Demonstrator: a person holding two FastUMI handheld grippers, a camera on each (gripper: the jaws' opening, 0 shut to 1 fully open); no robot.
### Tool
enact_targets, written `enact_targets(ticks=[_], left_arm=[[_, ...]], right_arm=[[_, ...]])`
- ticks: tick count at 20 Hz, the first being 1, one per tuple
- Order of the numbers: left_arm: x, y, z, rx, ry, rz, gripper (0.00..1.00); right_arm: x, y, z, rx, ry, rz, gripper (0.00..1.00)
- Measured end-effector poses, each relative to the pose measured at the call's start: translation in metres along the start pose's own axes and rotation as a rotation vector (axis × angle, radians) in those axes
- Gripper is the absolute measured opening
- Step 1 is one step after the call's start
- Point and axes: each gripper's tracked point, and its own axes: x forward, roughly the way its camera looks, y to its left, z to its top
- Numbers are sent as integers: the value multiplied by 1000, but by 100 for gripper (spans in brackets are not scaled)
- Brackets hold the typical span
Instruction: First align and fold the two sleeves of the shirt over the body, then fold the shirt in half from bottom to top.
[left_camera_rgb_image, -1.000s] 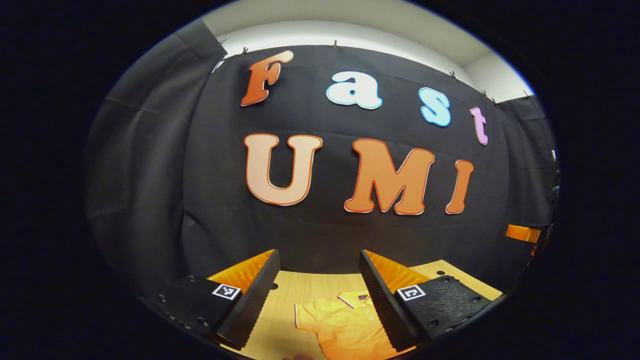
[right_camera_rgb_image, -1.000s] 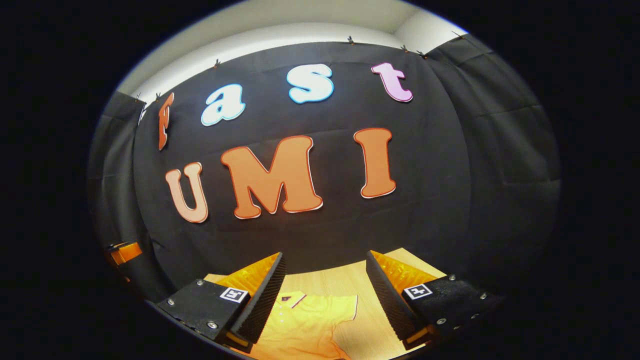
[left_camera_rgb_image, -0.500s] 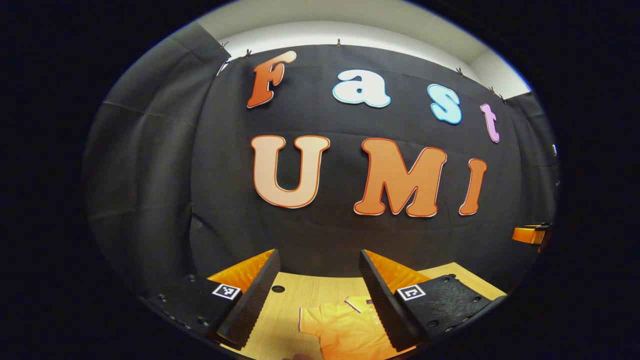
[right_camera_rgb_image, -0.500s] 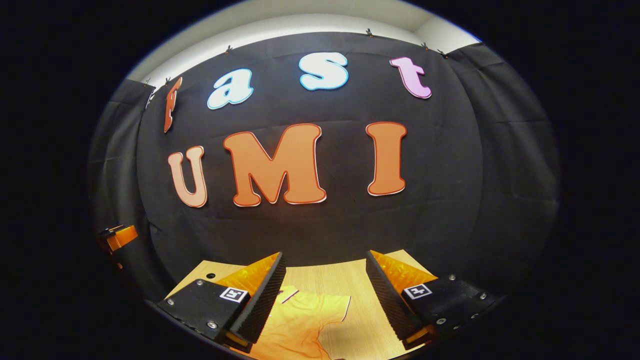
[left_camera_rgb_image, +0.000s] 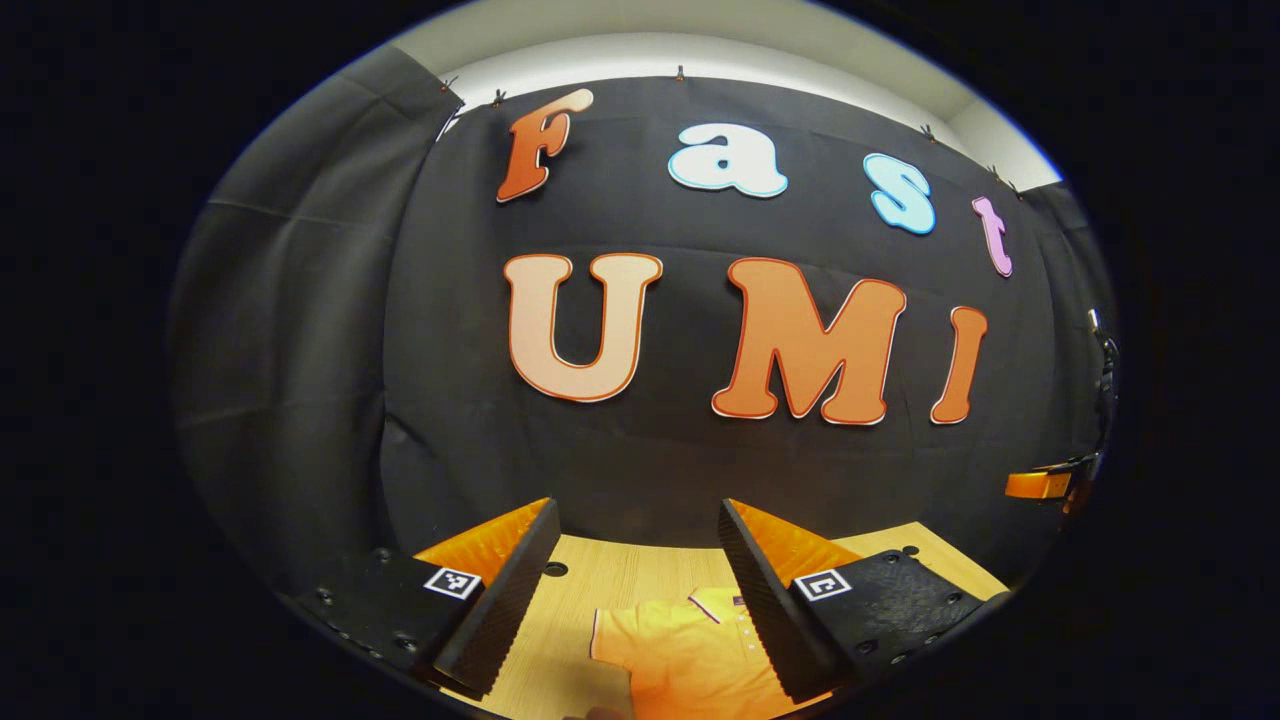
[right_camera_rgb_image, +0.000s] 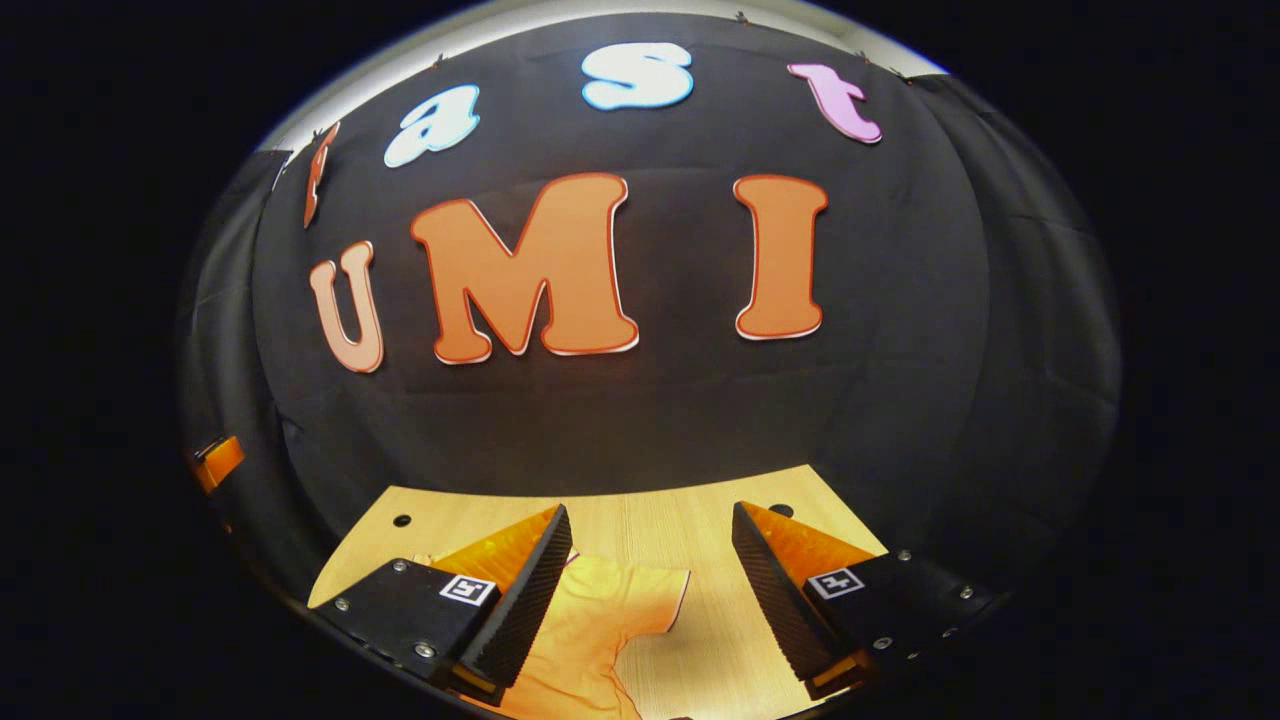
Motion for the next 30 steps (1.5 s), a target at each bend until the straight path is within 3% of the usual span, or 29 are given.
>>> enact_targets(ticks=[5, 15, 30], left_arm=[[5, 9, -7, 50, 3, 27, 98], [21, 36, -51, 32, 106, 74, 98], [45, 63, -105, 35, 243, 104, 98]], right_arm=[[62, -2, -43, -25, 201, -12, 98], [151, -6, -162, -92, 611, -19, 99], [202, -26, -293, -100, 992, -109, 100]])
